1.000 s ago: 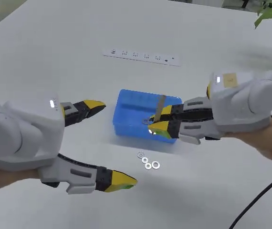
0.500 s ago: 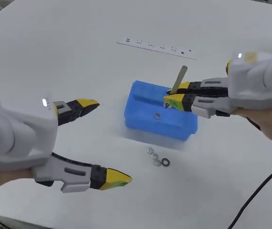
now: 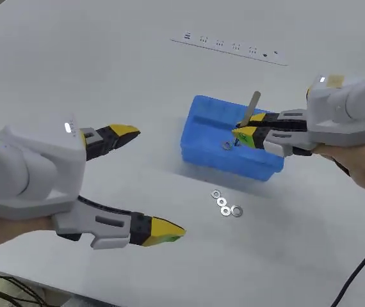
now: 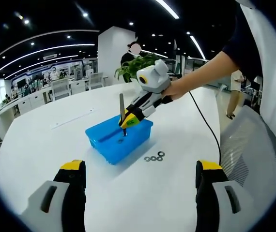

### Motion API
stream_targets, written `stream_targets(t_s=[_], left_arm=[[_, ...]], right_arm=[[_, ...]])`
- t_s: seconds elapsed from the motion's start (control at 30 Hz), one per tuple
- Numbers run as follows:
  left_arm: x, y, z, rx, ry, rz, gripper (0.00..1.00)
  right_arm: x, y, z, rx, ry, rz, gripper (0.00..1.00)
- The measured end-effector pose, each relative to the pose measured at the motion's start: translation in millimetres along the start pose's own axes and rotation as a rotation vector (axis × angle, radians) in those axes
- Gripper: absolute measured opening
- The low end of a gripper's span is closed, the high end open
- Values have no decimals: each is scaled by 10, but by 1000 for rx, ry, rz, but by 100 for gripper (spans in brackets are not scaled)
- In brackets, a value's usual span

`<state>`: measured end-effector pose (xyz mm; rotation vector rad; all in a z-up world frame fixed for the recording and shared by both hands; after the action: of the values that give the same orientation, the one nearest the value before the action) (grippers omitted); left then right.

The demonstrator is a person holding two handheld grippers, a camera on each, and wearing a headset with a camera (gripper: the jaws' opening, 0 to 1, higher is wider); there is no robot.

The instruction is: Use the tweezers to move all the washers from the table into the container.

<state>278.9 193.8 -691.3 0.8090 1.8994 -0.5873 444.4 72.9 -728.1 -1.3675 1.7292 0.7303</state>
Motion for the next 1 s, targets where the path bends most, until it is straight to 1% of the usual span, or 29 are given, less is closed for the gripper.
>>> stream_targets(t_s=[0.2, 0.37, 0.53, 0.67, 0.8, 1.0], left_arm=[[27, -2, 16, 1, 4, -9, 100], [28, -6, 17, 1, -2, -15, 100], [44, -2, 11, 4, 7, -16, 100], [26, 14, 14, 2, 4, -19, 100], [-12, 18, 31, 1, -8, -20, 100], [-13, 1, 54, 8, -5, -22, 100]], right_arm=[[18, 24, 25, -4, 1, 1, 10], [37, 10, 36, 6, 6, 5, 10], [47, -6, 31, 13, 5, 15, 10], [44, -16, 20, 16, 0, 25, 10], [39, -15, 6, 14, -1, 16, 10], [-9, -22, -29, 19, -11, 0, 8]])
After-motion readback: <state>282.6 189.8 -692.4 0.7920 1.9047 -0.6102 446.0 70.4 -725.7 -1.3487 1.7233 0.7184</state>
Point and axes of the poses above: the centre of the closed fingertips' face, and the gripper's own axes: z roughly forward along the fingers, y roughly to its left, x roughly out of its underside, the point moved 5 cm from there along -z, roughly backward along the fingers, and after that the axes turned 6 degrees about x, right-handed, at the moved point
